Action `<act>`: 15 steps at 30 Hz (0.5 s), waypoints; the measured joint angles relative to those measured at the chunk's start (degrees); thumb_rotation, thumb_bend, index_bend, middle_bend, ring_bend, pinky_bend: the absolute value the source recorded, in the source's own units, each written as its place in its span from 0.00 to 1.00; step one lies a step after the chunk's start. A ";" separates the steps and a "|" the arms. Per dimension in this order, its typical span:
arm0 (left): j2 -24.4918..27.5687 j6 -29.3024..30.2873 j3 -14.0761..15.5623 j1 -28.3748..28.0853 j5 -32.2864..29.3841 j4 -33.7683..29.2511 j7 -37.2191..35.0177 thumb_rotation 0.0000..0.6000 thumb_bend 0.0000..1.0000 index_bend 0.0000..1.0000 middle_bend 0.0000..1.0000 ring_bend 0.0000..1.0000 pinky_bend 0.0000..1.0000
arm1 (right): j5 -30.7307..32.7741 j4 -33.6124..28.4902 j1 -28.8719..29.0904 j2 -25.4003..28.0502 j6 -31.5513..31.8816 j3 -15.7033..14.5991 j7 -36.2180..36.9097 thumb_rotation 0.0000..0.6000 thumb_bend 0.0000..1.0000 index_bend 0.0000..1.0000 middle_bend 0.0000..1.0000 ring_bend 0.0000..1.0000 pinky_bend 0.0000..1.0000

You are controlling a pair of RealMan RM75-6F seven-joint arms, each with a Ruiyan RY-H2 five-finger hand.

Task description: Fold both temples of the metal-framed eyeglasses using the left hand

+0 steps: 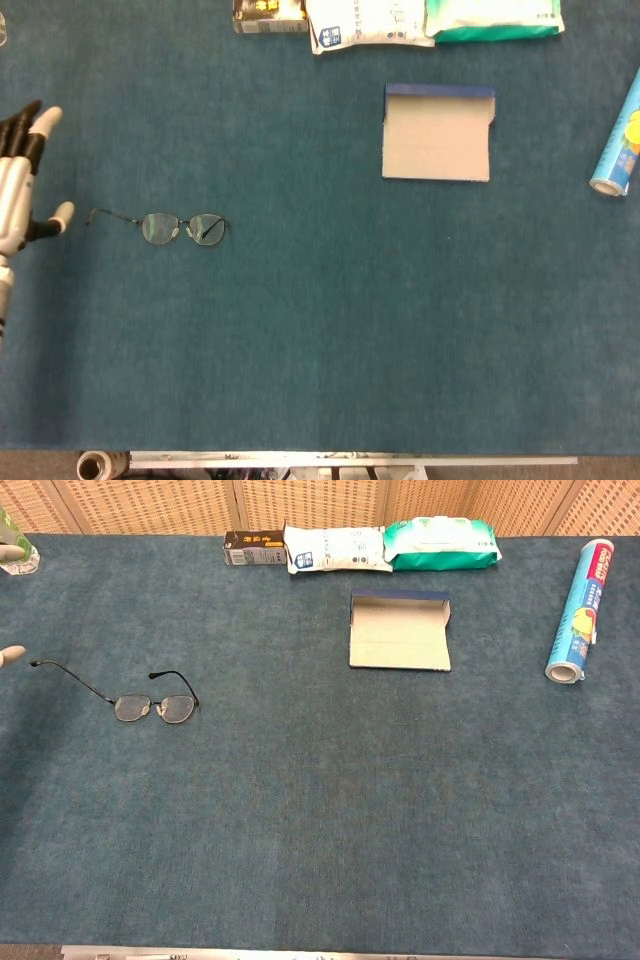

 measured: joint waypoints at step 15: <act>-5.06 -3.45 -2.54 -0.78 0.78 3.39 -0.49 1.00 0.26 0.00 0.00 0.00 0.02 | -0.15 -0.13 -0.19 0.26 0.43 0.09 0.42 1.00 0.16 0.61 0.55 0.47 0.52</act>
